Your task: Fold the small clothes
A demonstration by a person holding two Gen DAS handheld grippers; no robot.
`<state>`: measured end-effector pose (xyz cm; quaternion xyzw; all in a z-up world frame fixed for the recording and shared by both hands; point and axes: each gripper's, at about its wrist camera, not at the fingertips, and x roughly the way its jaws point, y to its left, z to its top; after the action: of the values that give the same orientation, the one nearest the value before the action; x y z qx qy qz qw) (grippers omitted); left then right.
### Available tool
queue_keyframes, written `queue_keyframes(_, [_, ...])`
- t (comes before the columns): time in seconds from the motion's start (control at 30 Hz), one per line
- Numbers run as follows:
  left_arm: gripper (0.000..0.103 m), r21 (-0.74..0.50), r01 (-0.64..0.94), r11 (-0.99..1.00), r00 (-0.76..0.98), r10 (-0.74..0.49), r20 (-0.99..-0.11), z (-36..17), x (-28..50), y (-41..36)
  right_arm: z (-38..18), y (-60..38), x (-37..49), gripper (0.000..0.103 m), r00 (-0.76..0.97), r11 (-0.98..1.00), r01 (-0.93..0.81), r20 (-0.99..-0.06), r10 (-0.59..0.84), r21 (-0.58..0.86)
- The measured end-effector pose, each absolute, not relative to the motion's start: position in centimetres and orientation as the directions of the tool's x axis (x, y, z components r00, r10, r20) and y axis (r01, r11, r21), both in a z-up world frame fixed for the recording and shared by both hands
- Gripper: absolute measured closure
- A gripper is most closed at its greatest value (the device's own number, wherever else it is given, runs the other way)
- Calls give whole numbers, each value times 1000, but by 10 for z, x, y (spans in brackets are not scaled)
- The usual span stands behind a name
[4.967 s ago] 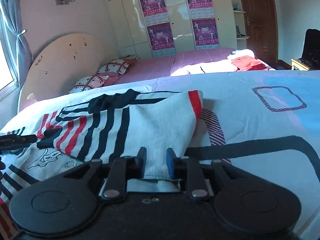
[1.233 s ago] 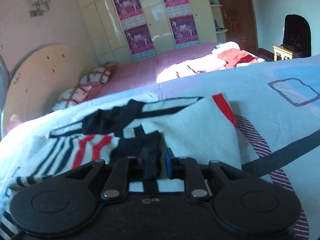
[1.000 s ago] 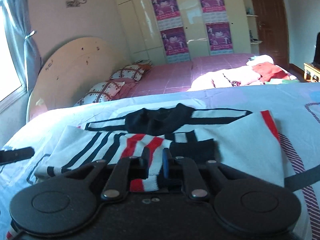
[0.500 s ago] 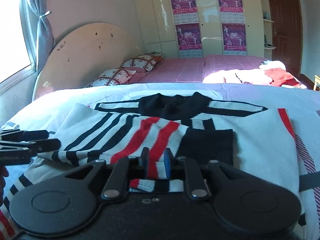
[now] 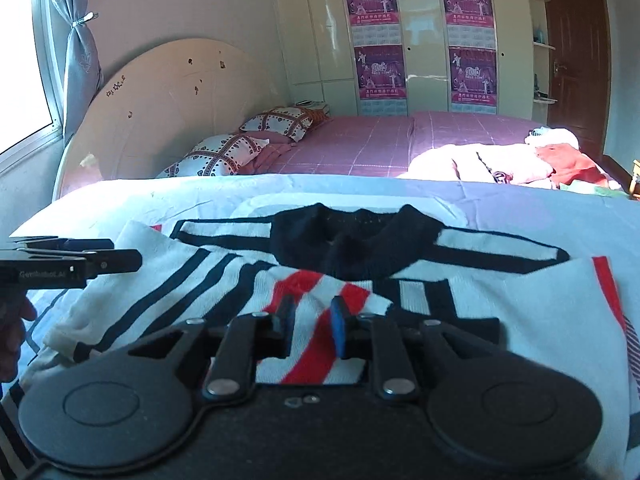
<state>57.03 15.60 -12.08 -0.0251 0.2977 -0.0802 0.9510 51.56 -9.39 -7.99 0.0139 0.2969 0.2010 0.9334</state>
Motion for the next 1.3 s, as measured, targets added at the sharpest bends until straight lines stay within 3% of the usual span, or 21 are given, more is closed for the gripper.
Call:
queue_keyframes(0.2, [32, -119, 116, 986, 782, -164, -601, -145, 610, 173, -99, -88, 533, 83, 724, 925, -363, -590, 358, 116])
queue_keyframes(0.43, [27, -60, 125, 990, 767, -134, -627, -145, 616, 165, -95, -92, 530, 83, 722, 923, -376, -600, 345, 77])
queue_keyframes(0.57, [26, 15, 129, 991, 766, -90, -636, -144, 601, 170, -96, -131, 523, 84, 753, 951, -301, -596, 280, 66])
queue_keyframes(0.67, [21, -52, 93, 994, 757, -104, -645, -145, 599, 185, -85, -152, 520, 86, 756, 962, -251, -598, 266, 110])
queue_keyframes(0.73, [22, -30, 81, 996, 780, -83, -620, -138, 592, 182, -73, -167, 509, 67, 810, 973, -191, -540, 229, 127])
queue_keyframes(0.83, [22, -38, 107, 994, 790, -108, -603, -134, 583, 179, -70, -194, 510, 62, 810, 965, -128, -538, 236, 231])
queue_keyframes(0.97, [21, -44, 94, 995, 761, -101, -641, -146, 588, 176, -84, -204, 525, 65, 747, 942, -125, -595, 296, 312])
queue_keyframes(1.03, [21, -77, 81, 994, 763, -112, -636, -151, 587, 180, -90, -200, 528, 75, 729, 950, -125, -622, 284, 287])
queue_keyframes(1.17, [21, -76, 79, 994, 766, -110, -633, -153, 587, 179, -89, -182, 520, 78, 737, 968, -165, -628, 250, 191])
queue_keyframes(1.3, [20, -83, 75, 994, 767, -111, -632, -154, 587, 179, -89, -159, 508, 82, 763, 969, -245, -617, 193, 0])
